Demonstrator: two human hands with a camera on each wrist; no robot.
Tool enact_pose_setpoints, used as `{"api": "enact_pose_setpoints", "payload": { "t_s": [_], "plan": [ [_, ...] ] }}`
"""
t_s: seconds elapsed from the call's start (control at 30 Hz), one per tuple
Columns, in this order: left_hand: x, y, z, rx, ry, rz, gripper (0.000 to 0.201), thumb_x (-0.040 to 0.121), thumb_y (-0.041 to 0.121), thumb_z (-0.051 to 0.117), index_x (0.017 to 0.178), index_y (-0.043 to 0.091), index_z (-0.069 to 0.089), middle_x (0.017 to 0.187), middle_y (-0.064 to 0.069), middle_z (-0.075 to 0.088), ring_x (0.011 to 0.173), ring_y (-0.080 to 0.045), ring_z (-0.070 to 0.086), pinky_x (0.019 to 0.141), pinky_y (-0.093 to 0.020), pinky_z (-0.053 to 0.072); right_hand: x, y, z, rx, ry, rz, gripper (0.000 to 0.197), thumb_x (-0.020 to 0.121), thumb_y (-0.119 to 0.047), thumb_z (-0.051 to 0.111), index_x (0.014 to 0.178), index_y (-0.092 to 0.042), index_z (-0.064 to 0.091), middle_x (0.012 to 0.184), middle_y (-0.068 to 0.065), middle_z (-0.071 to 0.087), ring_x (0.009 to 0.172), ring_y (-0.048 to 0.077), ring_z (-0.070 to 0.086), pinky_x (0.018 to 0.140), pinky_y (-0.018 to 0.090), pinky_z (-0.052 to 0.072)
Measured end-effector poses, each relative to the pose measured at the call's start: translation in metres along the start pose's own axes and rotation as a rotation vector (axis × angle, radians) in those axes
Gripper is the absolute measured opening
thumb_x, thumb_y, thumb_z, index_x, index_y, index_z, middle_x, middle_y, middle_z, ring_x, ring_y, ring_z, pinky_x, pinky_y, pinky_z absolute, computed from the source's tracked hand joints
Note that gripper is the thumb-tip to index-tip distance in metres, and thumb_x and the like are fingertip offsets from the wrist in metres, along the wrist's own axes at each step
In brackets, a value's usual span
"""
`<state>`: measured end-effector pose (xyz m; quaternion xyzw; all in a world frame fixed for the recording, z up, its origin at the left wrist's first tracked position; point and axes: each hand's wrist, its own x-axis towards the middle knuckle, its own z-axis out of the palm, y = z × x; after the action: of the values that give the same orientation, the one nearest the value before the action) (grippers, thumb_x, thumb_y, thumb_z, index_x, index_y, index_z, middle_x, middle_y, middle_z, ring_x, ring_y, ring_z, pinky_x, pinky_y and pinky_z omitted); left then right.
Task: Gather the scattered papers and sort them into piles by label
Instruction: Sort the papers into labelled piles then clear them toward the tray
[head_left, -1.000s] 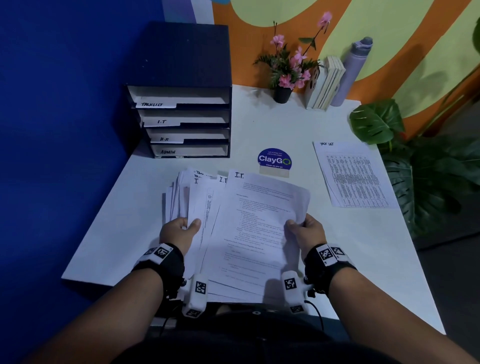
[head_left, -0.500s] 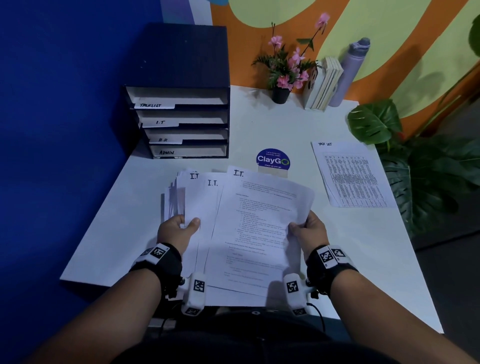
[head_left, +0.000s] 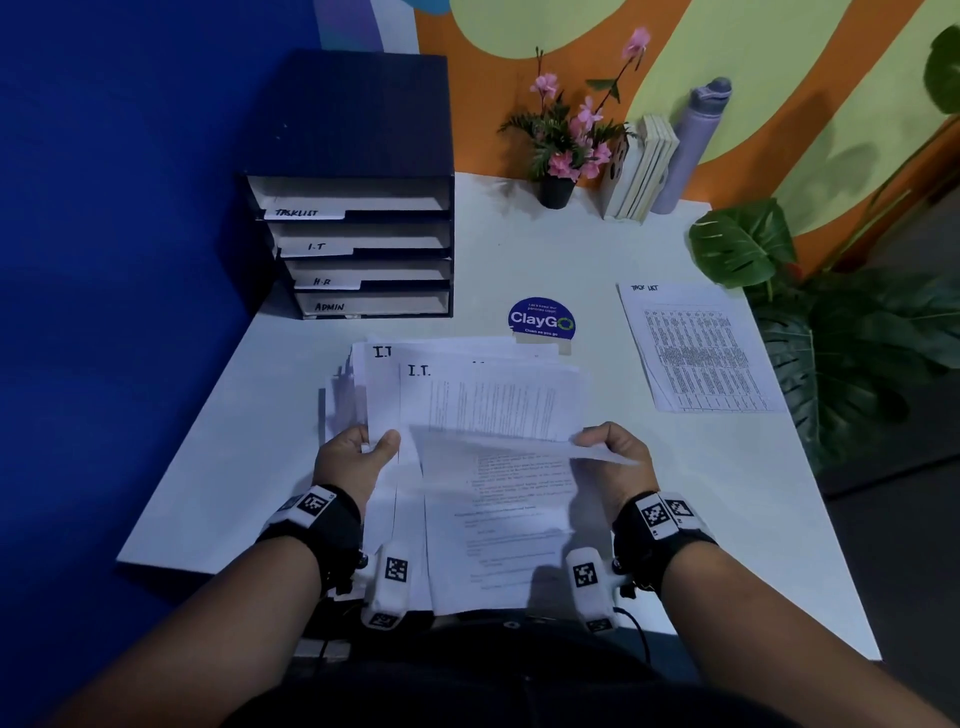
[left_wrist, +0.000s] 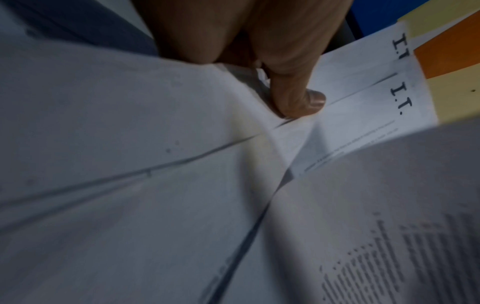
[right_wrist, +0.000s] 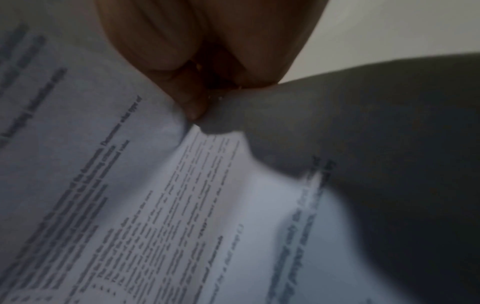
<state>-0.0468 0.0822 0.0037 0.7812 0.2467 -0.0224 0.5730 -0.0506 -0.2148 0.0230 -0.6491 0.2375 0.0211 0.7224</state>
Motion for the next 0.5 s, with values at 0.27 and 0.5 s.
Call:
{"api": "enact_pose_setpoints", "payload": {
  "t_s": [0.27,0.5],
  "plan": [
    [-0.005,0.006,0.002,-0.024,-0.031,0.042,0.021,0.088,0.027,0.067,0.072,0.015,0.062,0.072,0.007,0.063,0.067,-0.012,0.054,0.067,-0.022,0.042,0.000,-0.006,-0.001,-0.034,0.064,-0.006,0.032,0.082,0.015,0.052,0.068,-0.014,0.056,0.071,0.009,0.059,0.062,0.021,0.055,0.057,0.027,0.048],
    [-0.006,0.008,0.012,-0.068,-0.107,0.027,0.032,0.088,0.033,0.065,0.070,0.008,0.062,0.066,0.008,0.060,0.063,-0.011,0.052,0.065,-0.026,0.042,0.003,-0.009,-0.001,-0.153,0.056,-0.069,0.061,0.081,-0.005,0.062,0.131,-0.034,0.045,0.111,0.004,0.061,0.102,0.021,0.063,0.089,0.038,0.053]
  ]
}}
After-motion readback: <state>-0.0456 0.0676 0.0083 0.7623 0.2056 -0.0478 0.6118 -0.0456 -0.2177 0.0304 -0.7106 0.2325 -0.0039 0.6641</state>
